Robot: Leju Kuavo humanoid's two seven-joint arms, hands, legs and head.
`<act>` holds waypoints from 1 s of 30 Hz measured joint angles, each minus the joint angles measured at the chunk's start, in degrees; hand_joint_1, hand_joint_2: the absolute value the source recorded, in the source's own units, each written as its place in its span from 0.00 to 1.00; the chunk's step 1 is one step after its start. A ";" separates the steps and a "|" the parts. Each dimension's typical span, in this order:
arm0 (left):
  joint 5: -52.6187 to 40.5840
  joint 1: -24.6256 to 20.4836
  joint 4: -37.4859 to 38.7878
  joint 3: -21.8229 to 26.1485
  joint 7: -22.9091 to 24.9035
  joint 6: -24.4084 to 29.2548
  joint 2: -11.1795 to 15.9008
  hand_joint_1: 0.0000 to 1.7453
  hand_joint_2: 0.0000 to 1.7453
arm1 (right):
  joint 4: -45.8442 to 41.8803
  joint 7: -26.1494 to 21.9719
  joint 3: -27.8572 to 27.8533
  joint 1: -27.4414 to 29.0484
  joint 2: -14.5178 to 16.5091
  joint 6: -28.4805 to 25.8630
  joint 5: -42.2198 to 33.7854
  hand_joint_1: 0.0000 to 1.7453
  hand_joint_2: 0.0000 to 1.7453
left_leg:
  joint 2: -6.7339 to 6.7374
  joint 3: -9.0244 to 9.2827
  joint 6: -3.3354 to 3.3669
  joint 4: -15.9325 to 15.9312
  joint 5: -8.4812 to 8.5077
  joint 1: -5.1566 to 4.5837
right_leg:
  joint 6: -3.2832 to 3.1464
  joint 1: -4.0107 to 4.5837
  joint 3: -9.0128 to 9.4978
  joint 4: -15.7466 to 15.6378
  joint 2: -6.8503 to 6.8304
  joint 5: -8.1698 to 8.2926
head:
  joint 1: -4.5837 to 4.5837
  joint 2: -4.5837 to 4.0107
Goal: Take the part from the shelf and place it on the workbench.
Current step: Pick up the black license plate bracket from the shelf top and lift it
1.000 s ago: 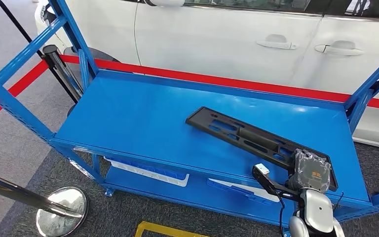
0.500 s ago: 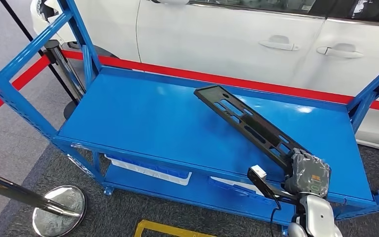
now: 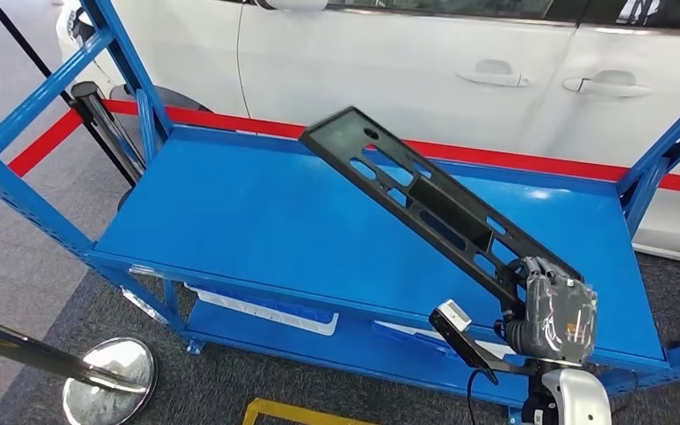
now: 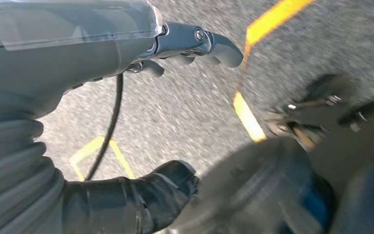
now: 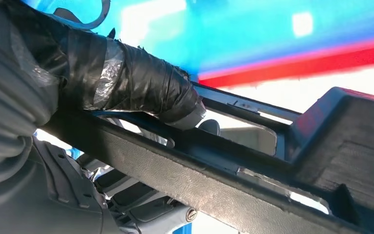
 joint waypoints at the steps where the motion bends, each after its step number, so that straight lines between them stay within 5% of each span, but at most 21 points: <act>1: 0.21 0.00 0.00 0.01 -0.17 0.10 -0.04 0.00 1.00 | -1.06 -0.14 0.32 0.17 -0.02 -0.54 -0.07 1.00 1.00 | 0.00 -1.76 -0.22 3.84 -1.92 0.06 | -0.17 0.03 0.00 0.00 -0.02 -0.02 | -0.01 0.00; 3: 0.28 0.06 0.00 0.01 -0.27 0.17 -0.07 0.00 1.00 | -2.92 -0.33 0.80 0.47 -0.05 -0.91 0.04 1.00 1.00 | 0.00 -4.71 -0.46 10.07 -3.99 0.16 | -0.27 0.09 0.03 0.03 -0.01 -0.06 | -0.01 0.00; 4: 0.28 0.09 0.00 0.01 -0.22 0.25 -0.08 0.00 1.00 | -3.75 -0.40 0.93 0.59 -0.14 -0.75 0.09 1.00 1.00 | 0.00 -4.86 -0.44 10.28 -3.29 0.16 | -0.27 0.11 0.10 0.04 0.05 -0.09 | -0.01 0.00; 7: 0.15 0.11 0.00 0.01 0.59 1.16 -0.07 0.00 1.00 | -5.88 -0.49 1.18 0.73 -0.69 0.01 -0.22 1.00 1.00 | -0.03 -0.12 0.18 0.22 2.35 0.09 | -0.08 0.15 0.36 0.07 0.29 -0.21 | -0.01 0.00; 9: -0.12 0.05 0.00 0.01 1.27 1.75 -0.06 0.00 1.00 | -6.82 -0.48 1.26 0.72 -1.08 0.28 -0.51 1.00 1.00 | -0.09 2.31 0.62 -5.14 3.92 -0.16 | 0.33 0.30 0.24 0.14 0.38 -0.22 | 0.00 0.01; 13: -0.38 0.09 0.00 0.01 2.04 1.82 -0.07 0.00 1.00 | -7.48 -0.49 1.35 0.89 -1.86 0.56 -0.65 1.00 1.00 | 0.05 2.55 1.58 -6.47 4.75 -0.10 | 1.57 0.35 0.09 0.43 0.41 -0.50 | 0.01 0.01; 15: -0.71 0.00 0.00 0.01 3.14 1.75 -0.08 0.00 1.00 | -7.58 -0.48 1.41 0.99 -2.48 0.66 -0.73 1.00 1.00 | 0.24 2.36 2.24 -6.96 5.40 0.17 | 1.97 0.35 -1.22 4.03 0.32 -3.60 | 0.04 0.00; 17: -1.14 -0.06 0.00 0.01 4.55 1.65 -0.05 0.00 1.00 | -7.49 -0.43 1.41 1.05 -3.01 0.78 -0.78 1.00 1.00 | 0.33 1.77 2.55 -6.79 5.62 0.08 | 2.25 0.28 -3.99 11.15 0.26 -7.75 | 0.05 0.00; 19: -1.38 -0.11 0.00 0.01 5.45 1.59 -0.02 0.00 1.00 | -7.22 -0.32 1.35 1.23 -3.33 0.86 -0.85 1.00 1.00 | 0.39 1.12 2.61 -6.36 5.75 0.02 | 2.49 0.10 -5.23 15.20 0.25 -8.91 | 0.05 0.00; 20: -1.43 -0.14 0.00 0.00 5.64 1.59 0.00 0.00 1.00 | -7.09 -0.27 1.28 1.33 -3.44 0.84 -0.93 1.00 1.00 | 0.40 0.84 2.60 -6.09 5.79 0.03 | 2.55 0.00 -4.34 14.12 0.22 -7.90 | 0.05 0.00; 24: -1.37 -0.18 0.00 -0.02 5.50 1.63 -0.09 0.00 1.00 | -6.99 -0.20 0.84 1.97 -3.58 0.50 -1.27 1.00 1.00 | 0.32 -0.04 2.04 -5.02 6.05 -0.11 | 2.08 0.06 2.64 1.18 0.09 -2.78 | 0.04 0.01; 28: -1.36 -0.13 0.00 -0.03 5.49 1.78 -0.09 0.00 1.00 | -7.04 -0.72 0.67 3.02 -3.57 -0.05 -2.01 1.00 1.00 | 0.22 -0.89 0.57 -4.71 6.37 -0.21 | 0.74 0.17 1.90 0.24 0.13 -1.52 | 0.02 0.00; 30: -1.36 -0.13 -0.01 -0.05 5.60 1.82 -0.10 0.00 1.00 | -7.37 -1.30 0.72 3.36 -3.56 -0.80 -2.31 1.00 1.00 | 0.14 -2.26 -0.06 -1.58 3.26 -0.07 | -0.15 -0.10 1.04 -0.08 -0.01 -0.50 | 0.00 0.00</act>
